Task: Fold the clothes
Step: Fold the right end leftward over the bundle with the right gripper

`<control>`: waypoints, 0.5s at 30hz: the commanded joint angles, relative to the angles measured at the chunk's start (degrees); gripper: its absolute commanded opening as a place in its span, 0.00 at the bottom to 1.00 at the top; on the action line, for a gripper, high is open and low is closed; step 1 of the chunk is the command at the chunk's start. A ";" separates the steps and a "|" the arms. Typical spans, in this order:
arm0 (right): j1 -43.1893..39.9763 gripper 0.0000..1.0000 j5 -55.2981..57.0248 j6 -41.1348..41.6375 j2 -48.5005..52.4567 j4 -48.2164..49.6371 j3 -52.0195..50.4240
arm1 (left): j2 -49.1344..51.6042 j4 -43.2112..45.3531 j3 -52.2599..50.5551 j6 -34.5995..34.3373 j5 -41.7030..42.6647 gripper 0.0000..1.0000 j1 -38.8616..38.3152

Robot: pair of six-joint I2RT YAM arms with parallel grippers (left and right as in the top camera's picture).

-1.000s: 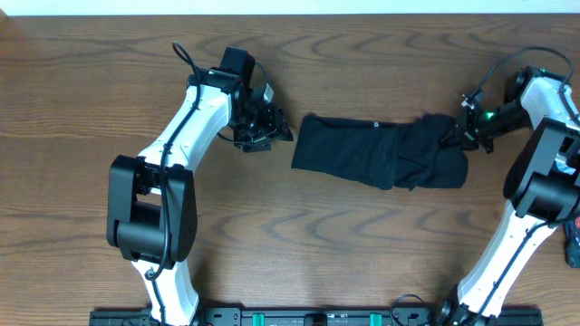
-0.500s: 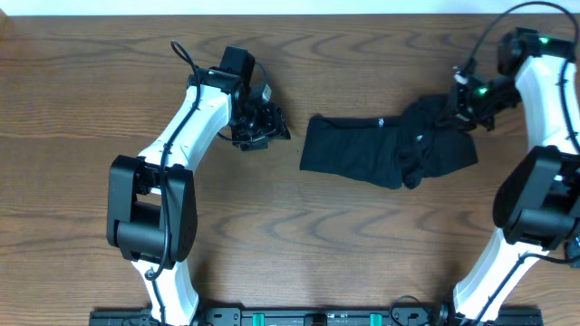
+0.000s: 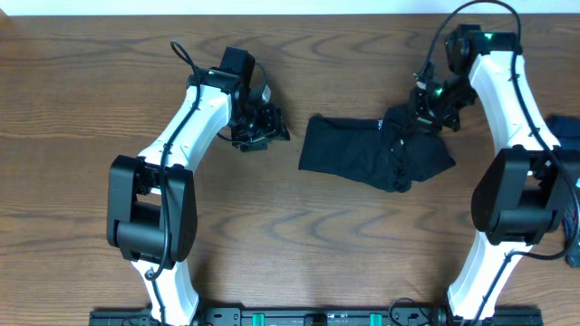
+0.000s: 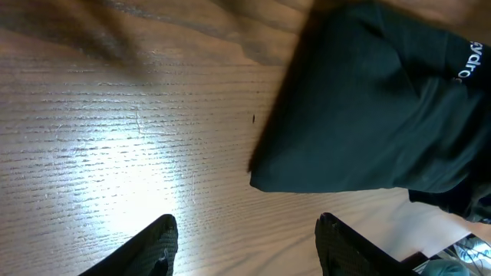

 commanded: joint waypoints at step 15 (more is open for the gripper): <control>5.05 0.01 2.73 7.72 -0.79 -6.95 15.21 | 0.96 -0.31 0.50 -0.26 -5.66 0.60 -0.11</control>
